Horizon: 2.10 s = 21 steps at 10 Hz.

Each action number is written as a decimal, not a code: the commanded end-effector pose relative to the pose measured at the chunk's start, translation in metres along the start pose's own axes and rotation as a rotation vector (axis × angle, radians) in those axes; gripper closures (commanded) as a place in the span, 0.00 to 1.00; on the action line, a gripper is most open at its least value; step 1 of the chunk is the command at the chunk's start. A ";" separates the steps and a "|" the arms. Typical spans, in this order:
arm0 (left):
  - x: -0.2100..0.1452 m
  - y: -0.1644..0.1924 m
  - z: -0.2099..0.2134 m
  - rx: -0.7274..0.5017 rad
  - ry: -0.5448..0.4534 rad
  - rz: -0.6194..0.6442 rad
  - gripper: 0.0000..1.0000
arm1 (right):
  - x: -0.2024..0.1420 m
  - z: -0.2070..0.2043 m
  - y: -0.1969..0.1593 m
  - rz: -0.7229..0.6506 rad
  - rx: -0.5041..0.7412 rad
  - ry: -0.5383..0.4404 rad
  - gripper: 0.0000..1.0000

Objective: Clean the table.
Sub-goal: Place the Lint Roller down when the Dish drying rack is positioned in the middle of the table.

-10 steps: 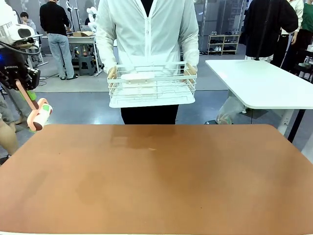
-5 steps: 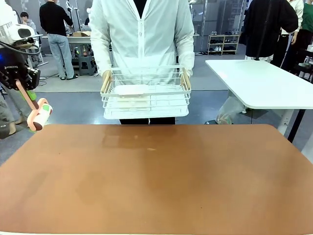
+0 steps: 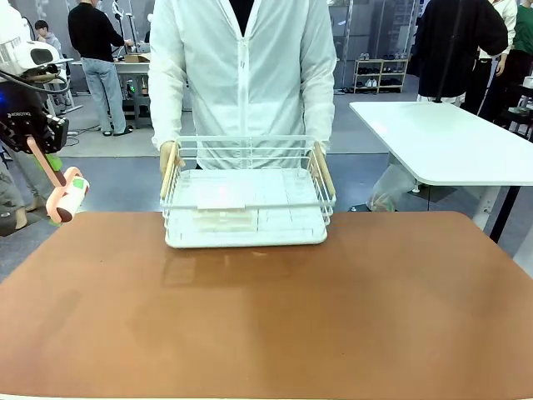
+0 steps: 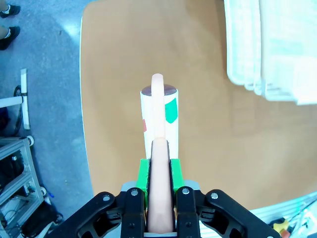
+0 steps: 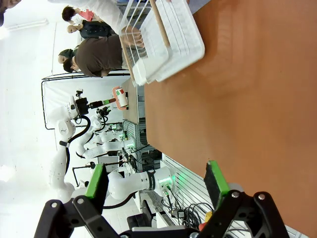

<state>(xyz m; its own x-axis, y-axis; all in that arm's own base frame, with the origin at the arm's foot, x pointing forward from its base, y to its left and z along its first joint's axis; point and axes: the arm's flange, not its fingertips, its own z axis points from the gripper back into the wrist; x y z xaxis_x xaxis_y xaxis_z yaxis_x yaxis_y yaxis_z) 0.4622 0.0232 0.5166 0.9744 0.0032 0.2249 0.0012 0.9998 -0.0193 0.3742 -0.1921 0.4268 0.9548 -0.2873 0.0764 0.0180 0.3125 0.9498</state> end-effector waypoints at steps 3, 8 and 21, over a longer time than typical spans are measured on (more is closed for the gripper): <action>0.002 0.001 0.003 0.007 0.000 0.005 0.79 | -0.001 0.000 0.002 0.008 0.014 0.000 0.00; 0.002 0.001 0.003 0.007 0.000 0.005 0.79 | -0.001 0.000 0.002 0.008 0.014 0.000 0.00; 0.002 0.001 0.003 0.007 0.000 0.005 0.79 | -0.001 0.000 0.002 0.008 0.014 0.000 0.00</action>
<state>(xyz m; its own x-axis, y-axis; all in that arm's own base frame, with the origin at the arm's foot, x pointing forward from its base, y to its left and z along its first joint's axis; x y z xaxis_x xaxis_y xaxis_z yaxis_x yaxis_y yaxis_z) 0.4622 0.0232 0.5166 0.9744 0.0032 0.2249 0.0012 0.9998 -0.0193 0.3742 -0.1921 0.4268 0.9548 -0.2873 0.0764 0.0180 0.3125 0.9498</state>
